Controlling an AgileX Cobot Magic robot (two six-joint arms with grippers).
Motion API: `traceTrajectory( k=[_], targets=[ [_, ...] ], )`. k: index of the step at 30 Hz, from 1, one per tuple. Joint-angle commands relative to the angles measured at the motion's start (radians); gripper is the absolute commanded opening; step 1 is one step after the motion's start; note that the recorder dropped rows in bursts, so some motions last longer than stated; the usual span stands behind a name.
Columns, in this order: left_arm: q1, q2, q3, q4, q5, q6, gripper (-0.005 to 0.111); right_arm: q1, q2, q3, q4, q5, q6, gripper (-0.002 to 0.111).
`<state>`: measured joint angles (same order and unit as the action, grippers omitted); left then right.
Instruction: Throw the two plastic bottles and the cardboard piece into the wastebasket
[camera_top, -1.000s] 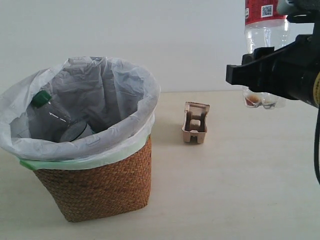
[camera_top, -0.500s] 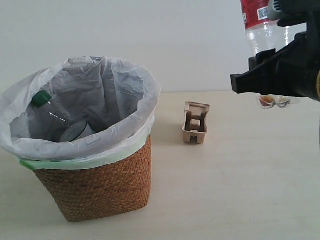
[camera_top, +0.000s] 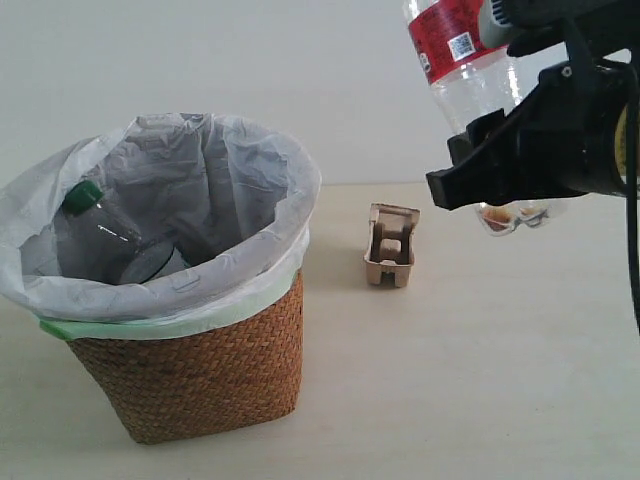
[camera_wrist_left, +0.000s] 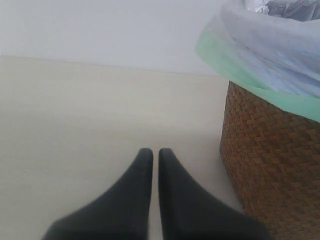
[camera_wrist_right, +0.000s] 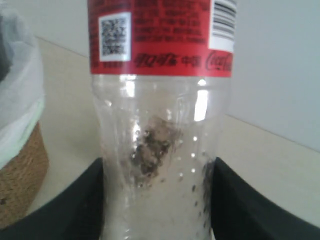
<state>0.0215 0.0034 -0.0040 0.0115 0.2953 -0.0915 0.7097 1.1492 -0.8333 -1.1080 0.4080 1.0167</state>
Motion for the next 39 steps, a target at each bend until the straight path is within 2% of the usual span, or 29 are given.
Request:
traceTrajectory(
  k=[1, 4, 8, 13, 17, 20, 21, 25, 39],
  targets=[
    [-0.008, -0.003, 0.004, 0.005, 0.000, -0.005, 0.004, -0.002, -0.010, -0.036, 0.202, -0.076, -0.226, 0.000],
    [-0.008, -0.003, 0.004, 0.005, 0.000, -0.005, 0.004, -0.004, -0.010, -0.047, 0.357, -0.086, -0.411, 0.000],
    [-0.008, -0.003, 0.004, 0.005, 0.000, -0.005, 0.004, -0.054, -0.010, -0.047, 0.351, -0.089, -0.342, 0.000],
    [-0.008, -0.003, 0.004, 0.005, 0.000, -0.005, 0.004, -0.053, -0.010, -0.047, 0.363, -0.114, -0.367, 0.000],
    [-0.008, -0.003, 0.004, 0.005, 0.000, -0.005, 0.004, -0.116, -0.010, -0.045, 0.615, -0.180, -0.610, 0.000],
    [-0.008, -0.003, 0.004, 0.005, 0.000, -0.005, 0.004, -0.187, -0.010, -0.002, 0.896, -0.263, -0.852, 0.000],
    [-0.008, -0.003, 0.004, 0.005, 0.000, -0.005, 0.004, -0.197, -0.010, 0.005, 0.927, -0.271, -0.876, 0.000],
    [-0.008, -0.003, 0.004, 0.005, 0.000, -0.005, 0.004, -0.239, -0.010, 0.010, 0.940, -0.272, -0.850, 0.000],
    [-0.008, -0.003, 0.004, 0.005, 0.000, -0.005, 0.004, -0.261, -0.010, 0.019, 0.940, -0.216, -0.783, 0.000]
  ],
)
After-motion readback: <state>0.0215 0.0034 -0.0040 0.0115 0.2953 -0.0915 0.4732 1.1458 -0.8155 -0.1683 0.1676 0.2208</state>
